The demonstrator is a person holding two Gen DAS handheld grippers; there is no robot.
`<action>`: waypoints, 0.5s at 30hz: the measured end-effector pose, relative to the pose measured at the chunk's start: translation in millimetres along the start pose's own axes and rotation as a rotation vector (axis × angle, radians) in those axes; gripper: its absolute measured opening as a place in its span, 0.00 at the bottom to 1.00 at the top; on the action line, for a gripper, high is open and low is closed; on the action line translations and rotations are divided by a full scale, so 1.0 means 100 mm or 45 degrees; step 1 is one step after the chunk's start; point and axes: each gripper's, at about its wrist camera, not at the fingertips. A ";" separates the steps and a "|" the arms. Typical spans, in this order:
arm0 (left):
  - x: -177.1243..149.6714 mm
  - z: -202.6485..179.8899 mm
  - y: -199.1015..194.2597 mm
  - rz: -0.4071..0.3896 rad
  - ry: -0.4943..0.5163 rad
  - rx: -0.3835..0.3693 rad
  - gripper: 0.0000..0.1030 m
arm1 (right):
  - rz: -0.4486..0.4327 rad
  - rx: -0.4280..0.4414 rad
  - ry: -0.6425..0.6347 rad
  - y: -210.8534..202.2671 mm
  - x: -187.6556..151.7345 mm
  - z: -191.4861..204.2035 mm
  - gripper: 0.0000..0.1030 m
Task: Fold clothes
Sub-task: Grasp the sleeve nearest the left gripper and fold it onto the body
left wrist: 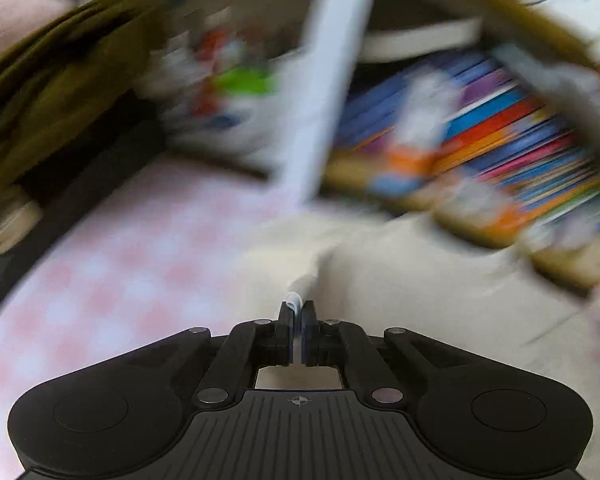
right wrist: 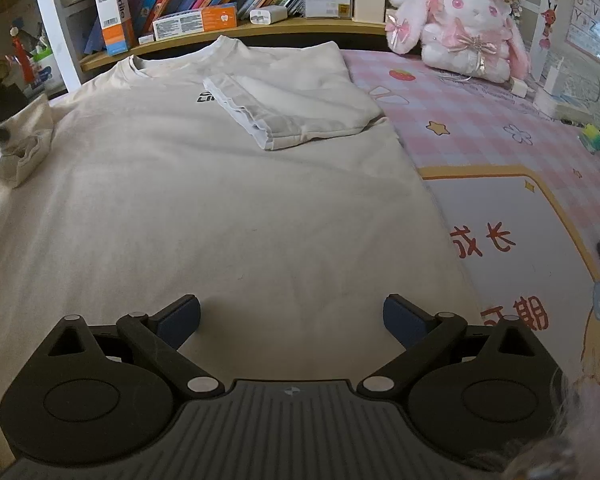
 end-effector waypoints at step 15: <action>-0.08 0.63 -0.14 0.095 0.046 0.200 0.50 | -0.002 -0.026 -0.005 0.04 0.01 -0.02 0.99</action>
Point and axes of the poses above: each gripper's, at about its wrist camera, not at the fingertips, and y roughly the way its jaws point, z to its left, x to its top, and after that the axes turned 14 degrees about -x, right-handed
